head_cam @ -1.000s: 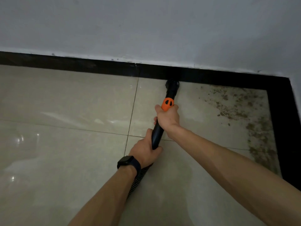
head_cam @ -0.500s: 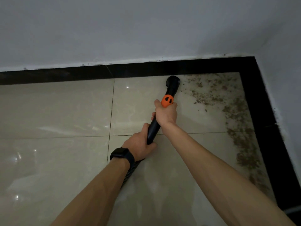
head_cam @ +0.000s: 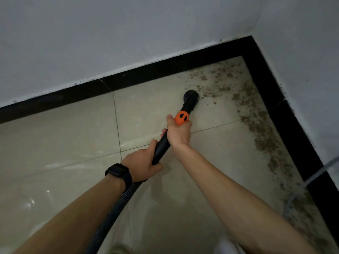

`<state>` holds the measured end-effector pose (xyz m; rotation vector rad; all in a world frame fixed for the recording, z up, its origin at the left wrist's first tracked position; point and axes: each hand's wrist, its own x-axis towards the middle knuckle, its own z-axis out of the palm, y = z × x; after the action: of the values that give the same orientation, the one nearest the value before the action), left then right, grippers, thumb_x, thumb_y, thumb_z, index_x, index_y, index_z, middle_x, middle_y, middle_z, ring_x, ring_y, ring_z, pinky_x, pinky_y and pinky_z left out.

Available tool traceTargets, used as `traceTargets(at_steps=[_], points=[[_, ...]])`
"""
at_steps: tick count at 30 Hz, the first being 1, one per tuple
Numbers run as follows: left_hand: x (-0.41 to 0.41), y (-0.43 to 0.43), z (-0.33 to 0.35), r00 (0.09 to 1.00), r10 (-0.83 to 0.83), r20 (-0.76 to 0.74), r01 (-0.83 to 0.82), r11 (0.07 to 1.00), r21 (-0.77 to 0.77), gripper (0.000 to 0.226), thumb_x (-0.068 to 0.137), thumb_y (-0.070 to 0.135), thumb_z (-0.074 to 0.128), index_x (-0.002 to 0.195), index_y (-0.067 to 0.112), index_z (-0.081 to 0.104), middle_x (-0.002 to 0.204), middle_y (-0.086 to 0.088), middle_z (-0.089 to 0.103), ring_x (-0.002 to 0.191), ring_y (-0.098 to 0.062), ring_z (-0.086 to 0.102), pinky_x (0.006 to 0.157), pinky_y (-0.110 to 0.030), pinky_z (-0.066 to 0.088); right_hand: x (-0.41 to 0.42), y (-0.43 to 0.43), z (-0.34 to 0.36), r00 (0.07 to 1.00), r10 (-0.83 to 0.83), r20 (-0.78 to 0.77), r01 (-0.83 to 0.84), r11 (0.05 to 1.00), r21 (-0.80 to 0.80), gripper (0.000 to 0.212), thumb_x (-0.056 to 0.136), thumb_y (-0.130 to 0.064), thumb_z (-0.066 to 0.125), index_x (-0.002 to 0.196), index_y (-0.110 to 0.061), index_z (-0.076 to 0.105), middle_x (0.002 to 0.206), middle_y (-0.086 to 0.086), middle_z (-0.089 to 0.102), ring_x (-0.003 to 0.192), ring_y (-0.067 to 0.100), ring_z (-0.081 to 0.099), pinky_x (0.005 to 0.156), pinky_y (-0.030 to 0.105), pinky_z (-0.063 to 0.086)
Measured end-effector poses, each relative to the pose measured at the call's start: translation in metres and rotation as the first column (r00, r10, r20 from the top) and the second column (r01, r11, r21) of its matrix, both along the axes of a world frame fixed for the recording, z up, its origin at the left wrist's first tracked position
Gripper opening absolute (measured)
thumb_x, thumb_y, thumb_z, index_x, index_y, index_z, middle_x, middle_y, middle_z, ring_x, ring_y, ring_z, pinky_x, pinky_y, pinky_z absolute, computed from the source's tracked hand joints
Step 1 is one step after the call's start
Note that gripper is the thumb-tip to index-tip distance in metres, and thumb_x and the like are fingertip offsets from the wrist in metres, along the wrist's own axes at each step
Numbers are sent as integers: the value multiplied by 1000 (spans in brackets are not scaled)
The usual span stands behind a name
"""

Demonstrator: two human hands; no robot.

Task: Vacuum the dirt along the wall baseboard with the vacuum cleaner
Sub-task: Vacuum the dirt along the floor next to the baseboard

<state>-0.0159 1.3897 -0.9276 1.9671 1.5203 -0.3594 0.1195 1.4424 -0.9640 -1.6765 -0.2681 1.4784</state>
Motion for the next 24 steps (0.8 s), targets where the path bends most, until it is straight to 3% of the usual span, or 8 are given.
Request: traceTargets(at_steps=[2, 6, 10, 13, 19, 24], points=[[11, -1, -1, 999, -39, 13, 39, 999, 6, 40, 84, 43, 60, 106, 31, 28, 70, 4, 57, 59, -20, 60, 56, -37, 53, 14, -5, -1, 999, -34, 15, 34, 999, -1, 41, 98, -38, 66, 120, -16, 38, 46, -11, 62, 44, 14, 63, 67, 41, 64], [36, -13, -9, 992, -111, 57, 109, 994, 32, 42, 82, 47, 58, 107, 31, 27, 71, 4, 57, 59, -21, 59, 56, -38, 53, 44, -21, -6, 995, -73, 68, 73, 997, -2, 41, 98, -38, 67, 118, -18, 38, 47, -12, 62, 45, 14, 63, 59, 35, 60], [55, -25, -19, 979, -180, 100, 174, 983, 62, 40, 81, 50, 53, 104, 32, 26, 68, 7, 54, 56, -19, 55, 51, -31, 44, 69, -40, -12, 985, -133, 106, 133, 991, 9, 37, 96, -37, 68, 113, -18, 40, 47, -11, 62, 44, 12, 63, 64, 41, 63], [67, -28, -23, 971, -218, 101, 209, 973, 93, 42, 82, 50, 53, 110, 30, 27, 69, 10, 50, 56, -20, 52, 49, -29, 36, 81, -45, -14, 973, -198, 115, 197, 980, 26, 34, 95, -31, 70, 109, -17, 42, 49, -8, 62, 43, 13, 62, 59, 38, 60], [67, -20, -29, 978, -190, 85, 177, 975, 137, 45, 86, 47, 54, 116, 25, 29, 74, 9, 49, 59, -22, 50, 52, -29, 37, 79, -32, -10, 979, -191, 70, 185, 978, 93, 18, 89, -8, 68, 100, -7, 53, 56, 1, 56, 43, 16, 58, 50, 32, 54], [49, -14, -32, 989, -121, 85, 108, 985, 137, 43, 84, 47, 54, 111, 28, 27, 68, 11, 43, 59, -22, 50, 52, -30, 35, 57, -16, -10, 991, -130, 20, 127, 987, 101, 22, 90, -5, 66, 105, -8, 51, 65, 8, 54, 43, 16, 56, 47, 30, 52]])
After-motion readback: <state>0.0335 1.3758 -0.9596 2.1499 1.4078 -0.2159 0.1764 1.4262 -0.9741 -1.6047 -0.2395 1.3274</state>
